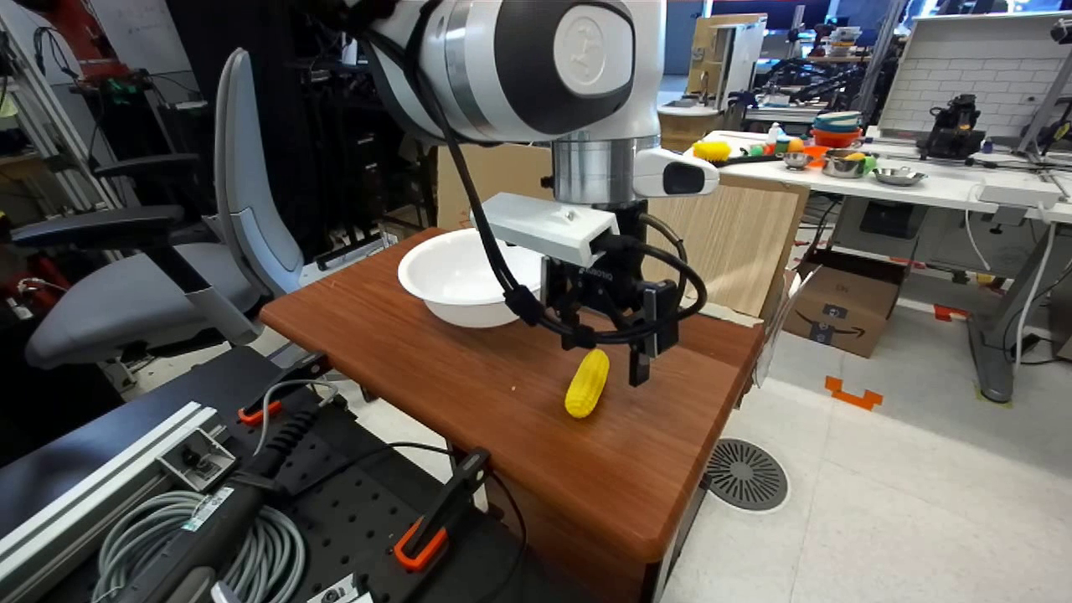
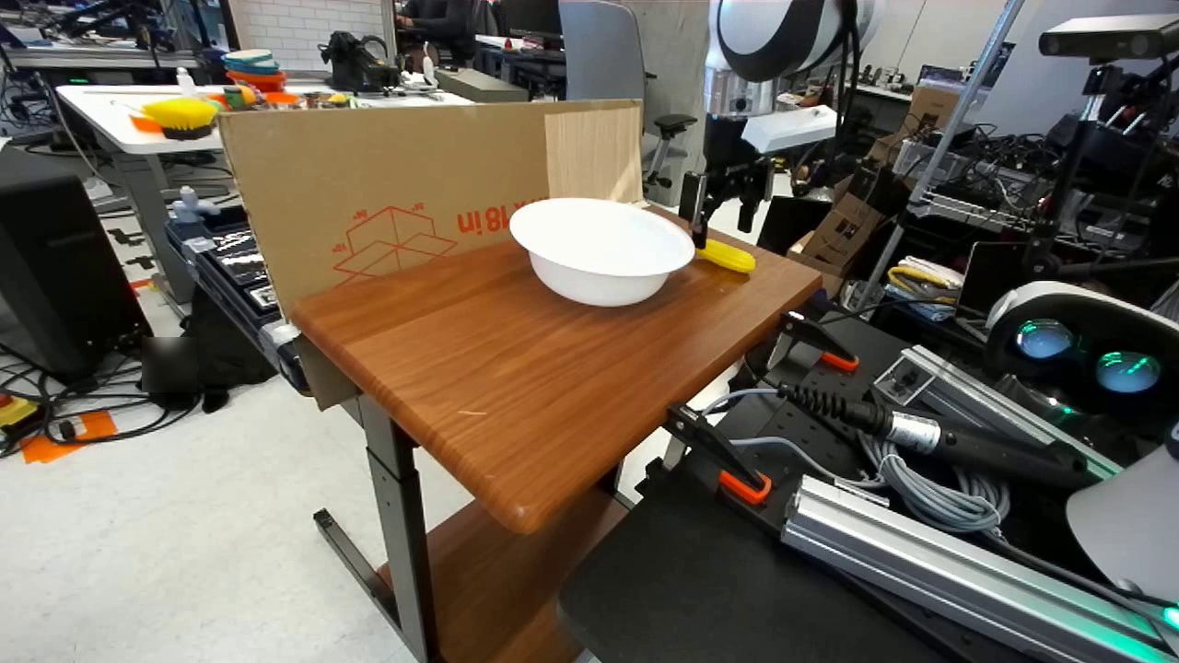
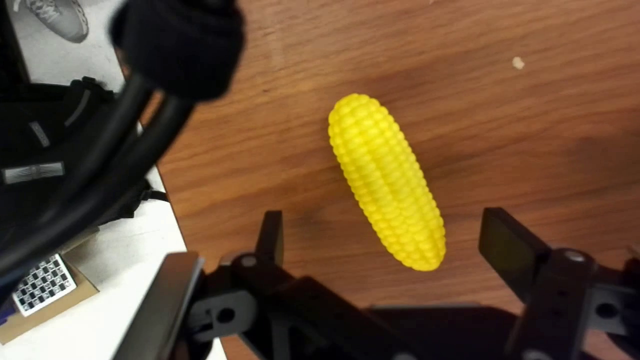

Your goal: Put the yellow object in the basin

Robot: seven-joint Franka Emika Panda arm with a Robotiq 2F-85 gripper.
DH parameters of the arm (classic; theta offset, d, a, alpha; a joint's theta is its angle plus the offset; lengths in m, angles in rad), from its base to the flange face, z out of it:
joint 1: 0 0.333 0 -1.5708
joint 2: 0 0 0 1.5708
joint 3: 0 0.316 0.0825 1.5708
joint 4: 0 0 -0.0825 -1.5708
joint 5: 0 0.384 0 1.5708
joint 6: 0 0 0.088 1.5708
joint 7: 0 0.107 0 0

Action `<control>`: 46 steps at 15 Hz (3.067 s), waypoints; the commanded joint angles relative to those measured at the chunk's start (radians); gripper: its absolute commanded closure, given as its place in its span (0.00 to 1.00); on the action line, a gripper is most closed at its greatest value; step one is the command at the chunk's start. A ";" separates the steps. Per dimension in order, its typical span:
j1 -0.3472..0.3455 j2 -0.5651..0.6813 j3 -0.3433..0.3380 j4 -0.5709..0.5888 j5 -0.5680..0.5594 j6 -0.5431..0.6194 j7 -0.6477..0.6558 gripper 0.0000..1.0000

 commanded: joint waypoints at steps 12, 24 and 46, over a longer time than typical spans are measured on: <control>-0.027 0.067 0.001 0.057 0.136 -0.049 -0.007 0.66; 0.047 -0.253 0.114 -0.065 0.212 -0.002 -0.030 0.91; 0.186 0.048 0.145 0.199 0.181 -0.143 0.174 0.20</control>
